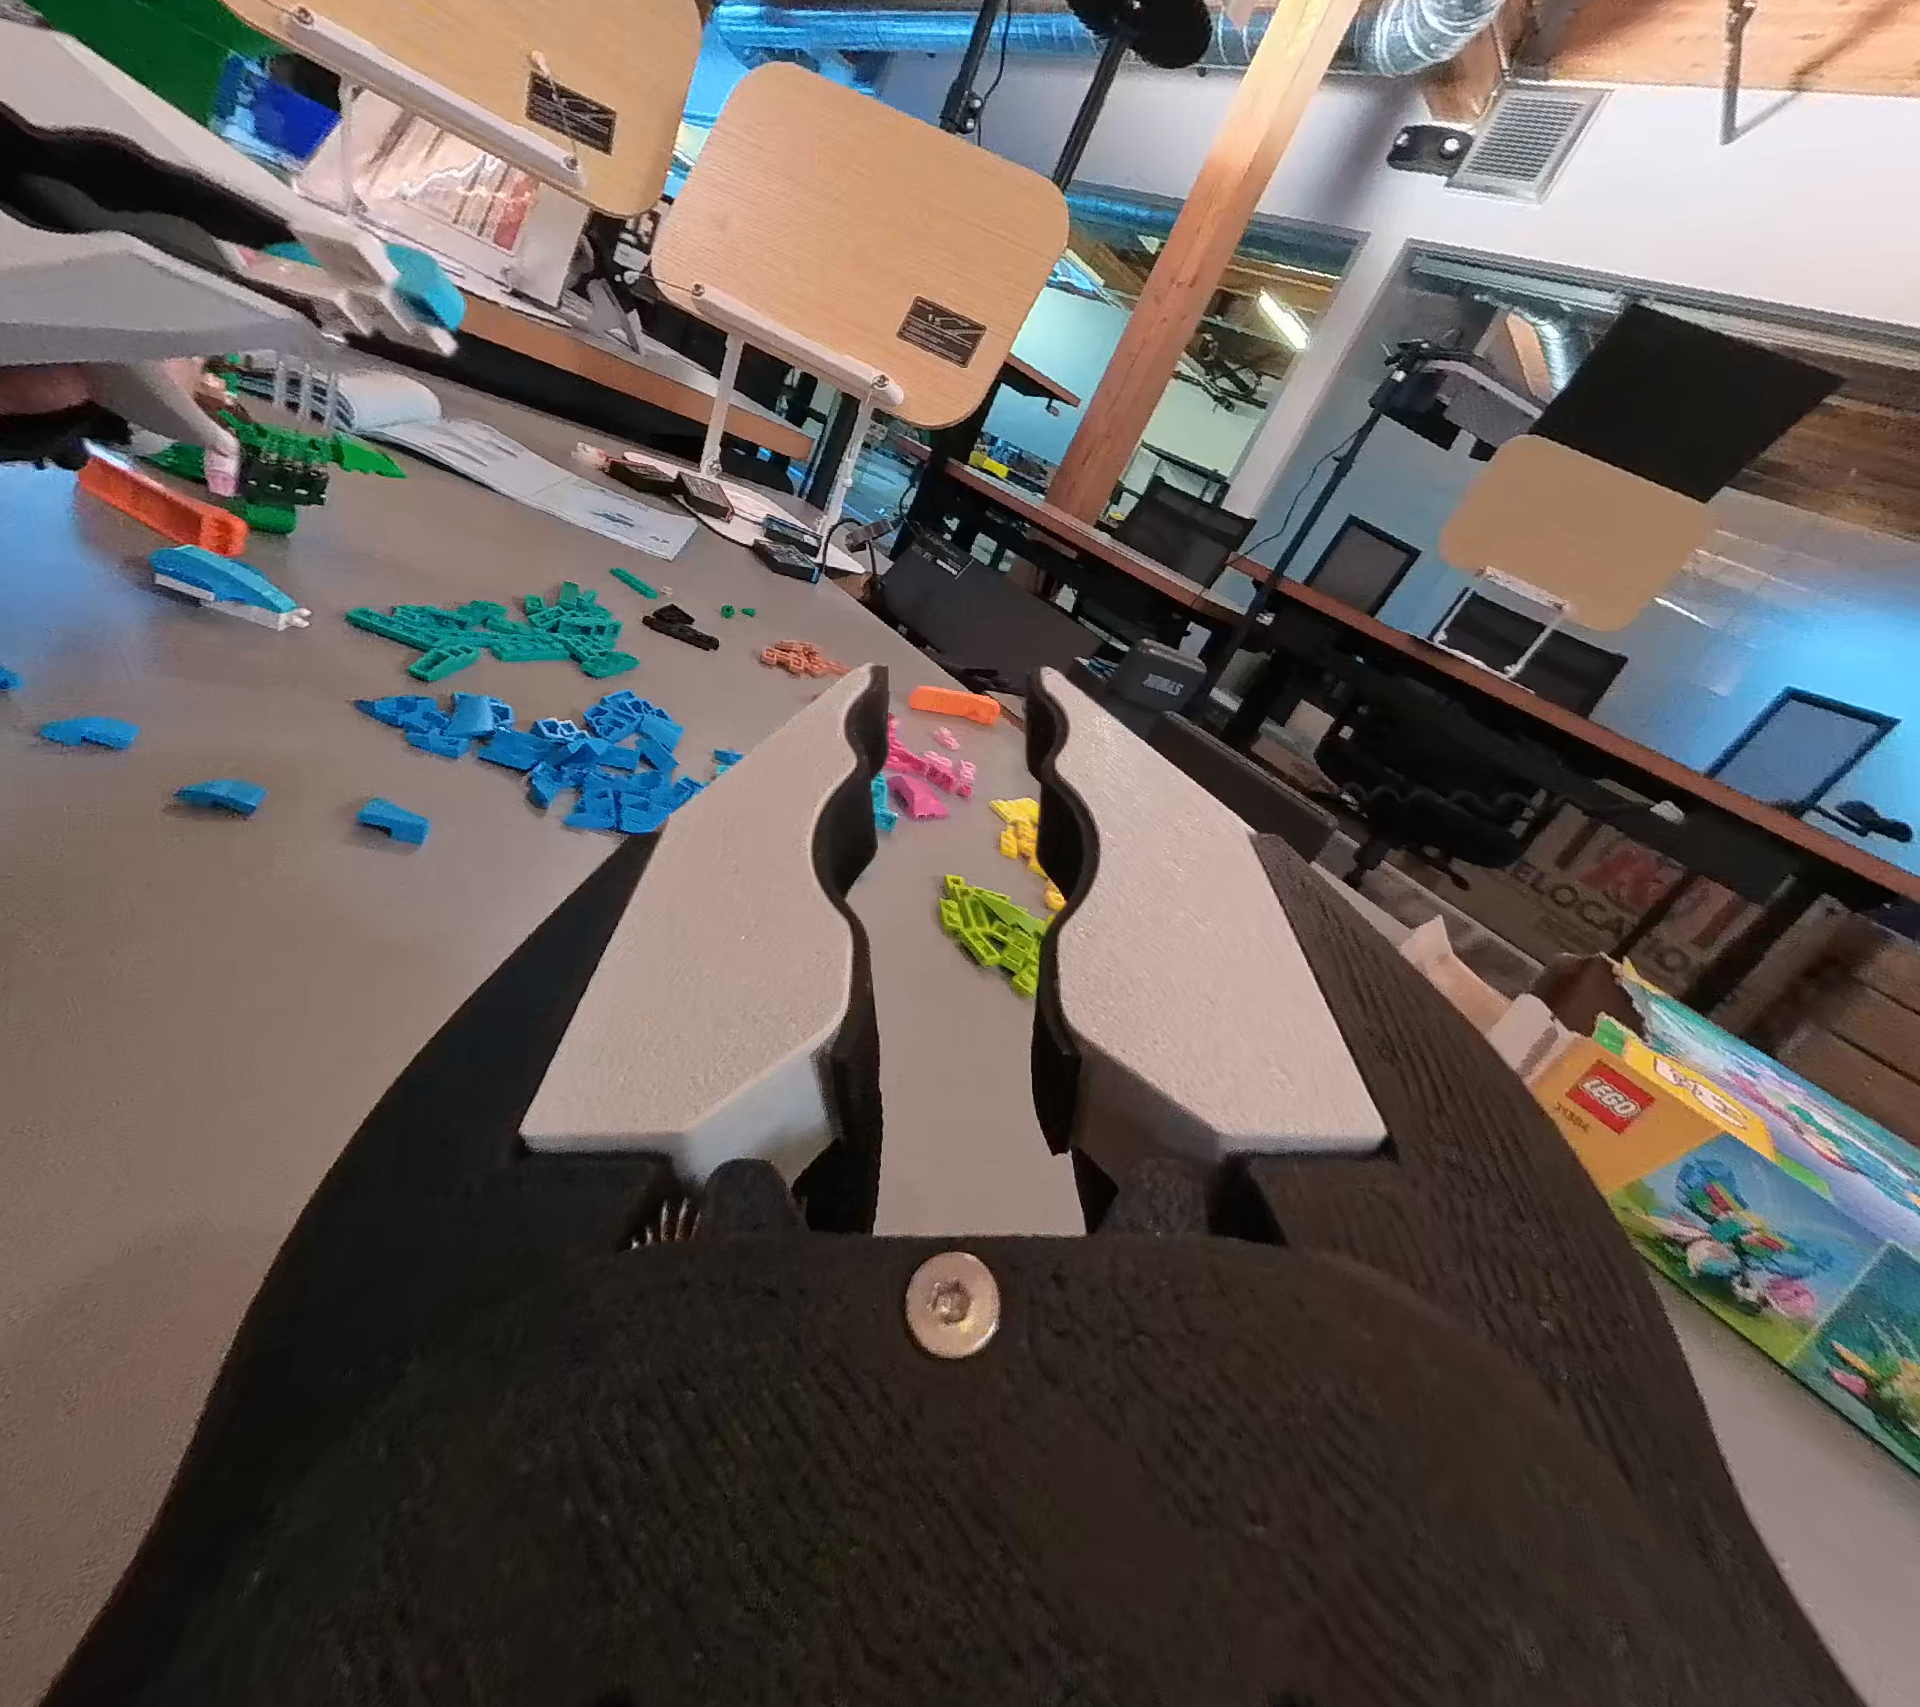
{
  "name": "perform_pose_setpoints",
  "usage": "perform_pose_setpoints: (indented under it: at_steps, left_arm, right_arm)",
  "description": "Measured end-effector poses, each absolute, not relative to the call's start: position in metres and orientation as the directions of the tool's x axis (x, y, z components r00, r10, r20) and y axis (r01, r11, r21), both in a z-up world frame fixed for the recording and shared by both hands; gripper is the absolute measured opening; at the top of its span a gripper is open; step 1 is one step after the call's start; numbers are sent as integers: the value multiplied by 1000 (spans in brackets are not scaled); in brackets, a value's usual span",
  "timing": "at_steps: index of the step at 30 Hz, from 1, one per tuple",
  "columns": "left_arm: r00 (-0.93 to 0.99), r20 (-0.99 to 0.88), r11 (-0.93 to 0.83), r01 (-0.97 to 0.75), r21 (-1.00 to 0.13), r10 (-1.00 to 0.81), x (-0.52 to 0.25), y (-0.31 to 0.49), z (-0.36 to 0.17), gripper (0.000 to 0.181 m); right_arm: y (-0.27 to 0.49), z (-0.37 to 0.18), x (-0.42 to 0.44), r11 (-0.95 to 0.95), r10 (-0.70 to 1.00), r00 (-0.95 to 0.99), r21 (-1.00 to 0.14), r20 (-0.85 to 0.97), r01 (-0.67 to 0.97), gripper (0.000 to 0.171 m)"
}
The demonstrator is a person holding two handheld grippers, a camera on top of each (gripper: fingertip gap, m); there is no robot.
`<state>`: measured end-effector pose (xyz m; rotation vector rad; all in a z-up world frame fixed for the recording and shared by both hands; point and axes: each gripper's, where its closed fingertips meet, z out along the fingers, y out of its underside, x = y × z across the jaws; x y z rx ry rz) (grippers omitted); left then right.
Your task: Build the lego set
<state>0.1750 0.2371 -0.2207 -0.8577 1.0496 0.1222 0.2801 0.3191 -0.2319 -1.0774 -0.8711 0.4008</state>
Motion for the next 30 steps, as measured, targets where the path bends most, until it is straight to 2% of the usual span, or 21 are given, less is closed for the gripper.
perform_pose_setpoints:
  at_steps: [1,4,6,7,9,11,13,16,20,24,28,30]
  left_arm:
    - [524,-800,680,-474,-559,-292,175,237,-220,9]
    - [524,-800,677,-478,-560,-293,175,237,-216,9]
    - [493,-818,681,-491,-543,-296,180,233,-213,9]
    - [464,-834,685,-504,-525,-298,184,230,-214,9]
    - [395,-877,703,-540,-463,-274,192,224,-216,9]
    - [316,-915,730,-558,-394,-252,200,215,-221,9]
    - [265,-931,744,-562,-361,-252,207,209,-225,9]
    - [202,-946,759,-566,-323,-253,215,202,-232,9]
    - [152,-958,777,-561,-286,-242,223,195,-236,9]
    - [127,-963,787,-555,-268,-239,226,190,-239,9]
    - [110,-960,786,-554,-273,-256,224,190,-244,8]
    - [128,-946,771,-552,-317,-298,223,191,-247,9]
  right_arm:
    - [321,-233,281,441,666,620,-889,414,119,25]
    - [322,-234,281,435,669,620,-892,411,122,25]
    - [312,-233,274,415,731,563,-906,387,83,24]
    - [298,-235,265,362,818,473,-932,328,21,19]
    - [262,-236,249,113,982,166,-987,93,-113,16]
    - [233,-235,241,-148,983,-124,-982,-134,-113,18]
    - [215,-238,235,-237,944,-249,-970,-216,-56,19]
    - [207,-239,230,-204,949,-253,-978,-188,-37,16]
    - [205,-230,235,-271,922,-306,-960,-238,-68,14]
    - [194,-237,233,-282,895,-362,-959,-260,-8,9]
    - [191,-243,232,-190,921,-342,-982,-184,15,6]
    - [192,-246,232,-151,933,-325,-988,-154,35,6]
